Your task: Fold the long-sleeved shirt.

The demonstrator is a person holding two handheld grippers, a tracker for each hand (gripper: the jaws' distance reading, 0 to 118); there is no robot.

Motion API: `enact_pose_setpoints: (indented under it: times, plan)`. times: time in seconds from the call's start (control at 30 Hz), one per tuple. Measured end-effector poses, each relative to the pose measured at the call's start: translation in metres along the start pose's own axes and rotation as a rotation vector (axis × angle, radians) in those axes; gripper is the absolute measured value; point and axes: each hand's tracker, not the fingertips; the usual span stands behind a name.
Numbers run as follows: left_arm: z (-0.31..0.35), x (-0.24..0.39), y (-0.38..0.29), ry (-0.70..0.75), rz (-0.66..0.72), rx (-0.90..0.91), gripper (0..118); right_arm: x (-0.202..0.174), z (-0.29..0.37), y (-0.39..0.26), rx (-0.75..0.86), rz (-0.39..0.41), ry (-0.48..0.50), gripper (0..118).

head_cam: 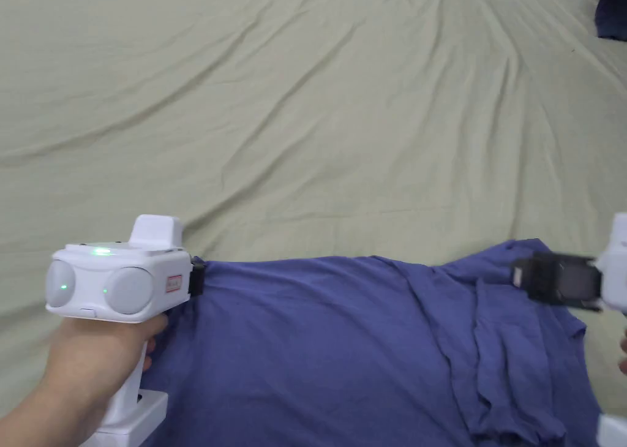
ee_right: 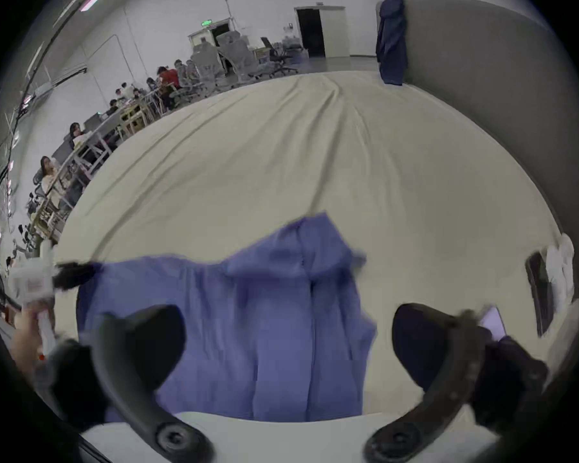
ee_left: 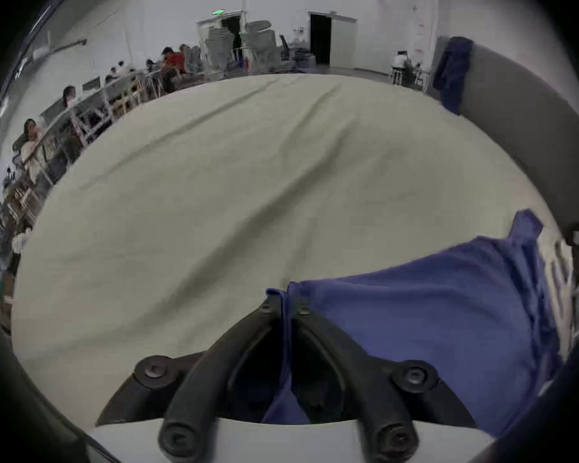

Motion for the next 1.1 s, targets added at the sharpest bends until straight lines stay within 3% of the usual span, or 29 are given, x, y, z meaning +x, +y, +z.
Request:
enact_pose_setpoints:
  times: [0.13, 0.2, 0.23, 0.27, 0.3, 0.4, 0.43, 0.47, 0.5, 0.57, 0.87, 1.03, 1.1]
  plan:
    - [0.011, -0.016, 0.019, 0.008, 0.067, 0.066, 3, 0.010, -0.087, 0.045, -0.170, -0.041, -0.047, 116]
    - [0.013, -0.022, 0.026, -0.012, 0.093, 0.060, 3, 0.013, -0.124, 0.048, -0.286, -0.069, -0.102, 100]
    - [0.018, -0.022, 0.030, -0.019, 0.099, 0.060, 3, 0.014, -0.139, 0.046, -0.360, -0.087, -0.097, 79]
    - [0.019, -0.022, 0.032, -0.023, 0.101, 0.059, 3, 0.008, -0.144, 0.050, -0.407, -0.087, -0.100, 77]
    - [0.020, -0.024, 0.033, -0.031, 0.103, 0.059, 2, 0.003, -0.150, 0.048, -0.425, -0.074, -0.182, 74]
    - [0.021, -0.028, 0.041, -0.054, 0.119, 0.055, 2, -0.014, -0.133, 0.064, -0.382, 0.030, -0.180, 62]
    - [0.020, -0.030, 0.044, -0.069, 0.139, 0.056, 2, -0.015, -0.127, 0.068, -0.352, 0.036, -0.168, 19]
    - [0.020, -0.032, 0.049, -0.084, 0.163, 0.060, 2, -0.012, -0.122, 0.072, -0.322, -0.009, -0.109, 12]
    - [0.021, -0.036, 0.054, -0.101, 0.202, 0.061, 2, -0.011, -0.118, 0.076, -0.336, -0.021, -0.066, 12]
    - [0.024, -0.040, 0.066, -0.138, 0.250, 0.072, 2, -0.024, -0.089, 0.097, -0.328, -0.004, -0.072, 12]
    - [0.067, -0.044, 0.089, -0.150, 0.181, 0.166, 2, -0.024, -0.013, 0.136, -0.132, 0.014, -0.034, 12]
    - [0.129, -0.058, 0.016, -0.193, 0.045, 0.236, 2, -0.009, 0.056, 0.056, 0.022, 0.212, 0.004, 12]
    - [0.155, -0.060, -0.022, -0.158, -0.092, 0.226, 2, 0.003, 0.081, 0.008, 0.053, 0.259, 0.022, 12]
